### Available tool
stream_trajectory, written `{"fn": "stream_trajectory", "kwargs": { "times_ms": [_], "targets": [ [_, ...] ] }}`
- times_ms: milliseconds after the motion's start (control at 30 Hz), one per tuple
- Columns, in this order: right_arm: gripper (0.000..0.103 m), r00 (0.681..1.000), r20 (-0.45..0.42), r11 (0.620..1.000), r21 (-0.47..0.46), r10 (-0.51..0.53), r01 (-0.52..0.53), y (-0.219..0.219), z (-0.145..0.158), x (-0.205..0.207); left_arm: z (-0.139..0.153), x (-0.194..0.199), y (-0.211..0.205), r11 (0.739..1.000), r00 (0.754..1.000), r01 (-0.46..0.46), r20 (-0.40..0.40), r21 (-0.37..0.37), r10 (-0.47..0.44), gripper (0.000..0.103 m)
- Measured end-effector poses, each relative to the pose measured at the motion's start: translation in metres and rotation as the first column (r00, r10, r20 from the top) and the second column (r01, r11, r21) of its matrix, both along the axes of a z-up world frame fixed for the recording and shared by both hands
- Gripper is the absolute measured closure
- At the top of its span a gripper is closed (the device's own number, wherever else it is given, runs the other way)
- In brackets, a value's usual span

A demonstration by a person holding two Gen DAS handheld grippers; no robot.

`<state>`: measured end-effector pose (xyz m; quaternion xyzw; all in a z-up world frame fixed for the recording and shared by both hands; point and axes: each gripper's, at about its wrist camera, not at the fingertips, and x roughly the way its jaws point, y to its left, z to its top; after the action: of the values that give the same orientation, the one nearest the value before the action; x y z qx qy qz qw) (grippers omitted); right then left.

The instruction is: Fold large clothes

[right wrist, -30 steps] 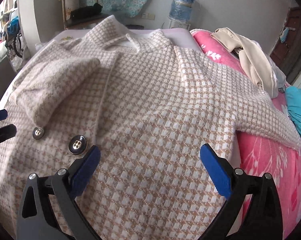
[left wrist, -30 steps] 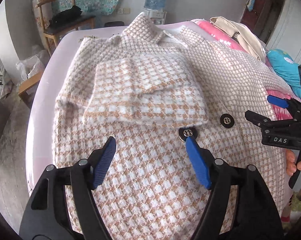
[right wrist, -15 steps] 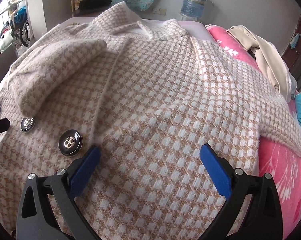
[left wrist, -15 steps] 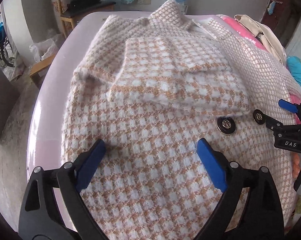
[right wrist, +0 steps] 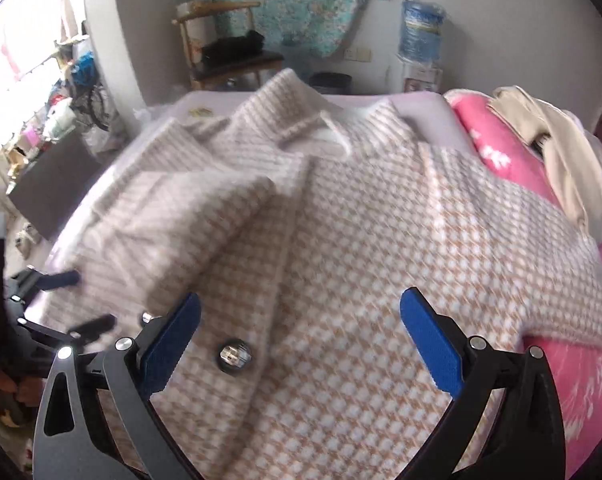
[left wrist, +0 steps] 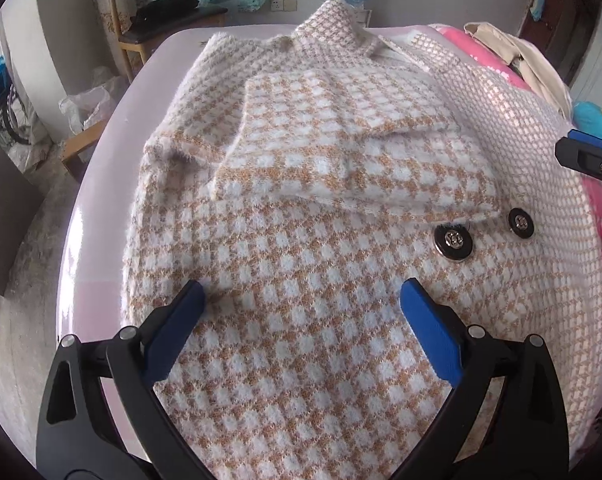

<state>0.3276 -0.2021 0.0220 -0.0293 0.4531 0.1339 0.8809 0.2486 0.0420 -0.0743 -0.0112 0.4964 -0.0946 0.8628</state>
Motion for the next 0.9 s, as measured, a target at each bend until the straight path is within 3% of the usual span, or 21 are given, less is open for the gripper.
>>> {"fn": "stream_trajectory", "kwargs": {
  "times_ms": [67, 133, 333, 467, 567, 633, 733, 767, 833, 900],
  "targets": [
    [0.006, 0.997, -0.003, 0.994, 0.073, 0.080, -0.080, 0.020, 0.013, 0.017, 0.006, -0.003, 0.012, 0.998, 0.999, -0.036, 0.002, -0.056, 0.037, 0.008],
    [0.006, 0.984, -0.013, 0.976, 0.131, 0.176, -0.172, 0.048, 0.021, 0.034, 0.012, -0.007, 0.020, 0.996, 0.997, -0.070, 0.027, -0.048, 0.072, 0.008],
    [0.018, 0.908, -0.139, 0.916, 0.138, 0.395, -0.377, 0.151, -0.005, 0.068, 0.009, -0.020, 0.037, 0.990, 0.991, -0.135, 0.012, -0.047, 0.136, 0.008],
    [0.024, 0.849, -0.213, 0.869, -0.002, 0.483, -0.494, 0.198, -0.038, 0.059, 0.011, -0.031, 0.044, 0.987, 0.987, -0.156, 0.040, -0.038, 0.157, 0.008],
    [0.032, 0.831, -0.204, 0.824, -0.145, 0.517, -0.548, 0.213, -0.049, 0.045, 0.015, -0.039, 0.053, 0.982, 0.981, -0.180, 0.057, -0.061, 0.184, 0.008],
    [0.057, 0.840, -0.177, 0.815, -0.207, 0.513, -0.542, 0.211, -0.049, 0.040, 0.017, -0.041, 0.057, 0.978, 0.978, -0.193, 0.064, -0.075, 0.198, 0.008],
    [0.089, 0.855, -0.181, 0.859, -0.077, 0.487, -0.506, 0.191, -0.038, 0.040, 0.019, -0.042, 0.062, 0.976, 0.975, -0.199, 0.081, -0.085, 0.206, 0.012],
    [0.090, 0.863, -0.171, 0.870, -0.054, 0.475, -0.490, 0.182, -0.033, 0.039, 0.019, -0.042, 0.062, 0.976, 0.975, -0.201, 0.078, -0.084, 0.207, 0.014],
    [0.092, 0.886, -0.137, 0.893, -0.026, 0.443, -0.450, 0.168, -0.022, 0.038, 0.017, -0.040, 0.065, 0.974, 0.975, -0.207, 0.061, -0.092, 0.213, 0.027],
    [0.092, 0.911, -0.097, 0.916, 0.061, 0.400, -0.396, 0.143, -0.001, 0.037, 0.019, -0.032, 0.067, 0.972, 0.975, -0.213, 0.051, -0.095, 0.218, 0.033]
  ]
}}
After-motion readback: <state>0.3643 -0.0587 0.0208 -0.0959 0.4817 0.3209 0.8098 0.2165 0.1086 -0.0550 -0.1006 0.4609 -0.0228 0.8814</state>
